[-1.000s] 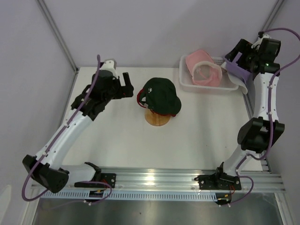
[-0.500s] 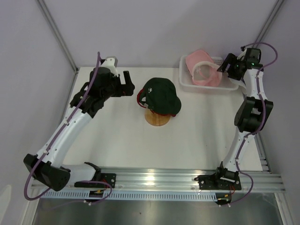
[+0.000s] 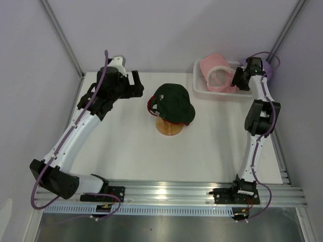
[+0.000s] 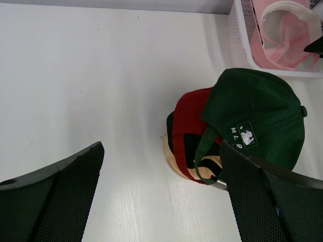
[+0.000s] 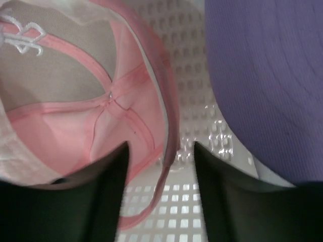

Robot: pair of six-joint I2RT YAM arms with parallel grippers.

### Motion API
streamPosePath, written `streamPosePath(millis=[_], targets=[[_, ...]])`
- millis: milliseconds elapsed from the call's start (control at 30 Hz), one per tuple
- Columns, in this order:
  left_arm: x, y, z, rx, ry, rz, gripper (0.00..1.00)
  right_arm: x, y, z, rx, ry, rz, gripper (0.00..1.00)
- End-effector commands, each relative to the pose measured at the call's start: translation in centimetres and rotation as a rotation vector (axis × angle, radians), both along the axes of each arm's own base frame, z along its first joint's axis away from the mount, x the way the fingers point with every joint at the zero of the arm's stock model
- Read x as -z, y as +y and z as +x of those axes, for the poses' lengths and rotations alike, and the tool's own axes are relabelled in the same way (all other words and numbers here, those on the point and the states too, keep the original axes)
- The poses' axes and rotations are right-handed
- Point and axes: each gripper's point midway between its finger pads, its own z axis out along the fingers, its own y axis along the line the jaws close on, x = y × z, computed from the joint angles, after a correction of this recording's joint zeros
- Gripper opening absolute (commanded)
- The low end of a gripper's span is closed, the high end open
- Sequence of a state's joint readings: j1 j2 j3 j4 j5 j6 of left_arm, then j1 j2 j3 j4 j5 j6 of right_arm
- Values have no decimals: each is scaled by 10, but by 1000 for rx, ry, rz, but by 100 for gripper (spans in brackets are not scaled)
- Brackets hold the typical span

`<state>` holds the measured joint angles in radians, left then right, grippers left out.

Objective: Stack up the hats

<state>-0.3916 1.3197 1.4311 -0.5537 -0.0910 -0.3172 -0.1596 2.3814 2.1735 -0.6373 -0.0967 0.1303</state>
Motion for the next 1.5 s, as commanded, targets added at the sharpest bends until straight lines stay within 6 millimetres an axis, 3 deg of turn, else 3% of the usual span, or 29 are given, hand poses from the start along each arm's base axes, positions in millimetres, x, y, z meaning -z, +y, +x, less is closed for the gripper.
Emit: streamPosePath(millis=[0,100,233,300,400,433,533,567,633,667,733,833,867,933,1100,1167,1200,1233,1333,1367,1400,1467], targets=[[-25,-1,10,10,-70,-10,99,-17,-10,28,27,-90,-102,49],[-27,-3,12,15,-72,-14,99,-13,-7,34,32,-103,-83,35],[-38,-2,16,19,-104,1,100,-14,-2,37,24,-117,-70,0],[-50,3,20,-11,-129,9,100,-21,-3,37,26,-124,-88,0],[-70,2,23,-7,-167,-11,99,-57,0,38,15,-182,-86,0],[-73,-2,23,11,-175,-18,99,-84,3,35,10,-228,-80,0],[-87,-22,20,128,-216,-53,100,-138,19,32,-24,-335,-11,0],[-94,-28,19,167,-237,-62,99,-173,30,25,-59,-398,30,0],[-104,-49,12,304,-279,-75,99,-216,53,13,-87,-473,154,0],[-111,-56,9,346,-306,-74,99,-226,61,9,-81,-487,198,0],[-128,-74,5,411,-397,-25,100,-244,81,0,-56,-490,307,0],[-124,-107,3,476,-443,111,100,-272,106,-16,-23,-496,448,0],[-134,-111,11,429,-472,147,100,-280,114,-21,-30,-494,509,0],[-141,-136,4,466,-519,200,100,-296,124,-32,-24,-513,611,0],[-132,-190,-12,606,-608,286,99,-338,143,-60,-3,-557,782,0],[-127,-198,-13,624,-596,292,100,-361,157,-75,-85,-584,803,0],[-140,-199,-15,618,-613,267,99,-366,163,-80,-106,-580,810,0],[-137,-202,-14,609,-585,238,99,-376,168,-88,-128,-581,813,0],[-147,-198,-14,537,-523,129,100,-380,180,-102,-129,-564,829,0],[-152,-198,-19,531,-506,77,99,-379,178,-109,-94,-565,831,0],[-152,-201,-24,542,-477,37,100,-378,194,-116,-93,-548,871,0],[-158,-214,-41,580,-388,-139,100,-386,202,-122,-85,-594,911,0]])
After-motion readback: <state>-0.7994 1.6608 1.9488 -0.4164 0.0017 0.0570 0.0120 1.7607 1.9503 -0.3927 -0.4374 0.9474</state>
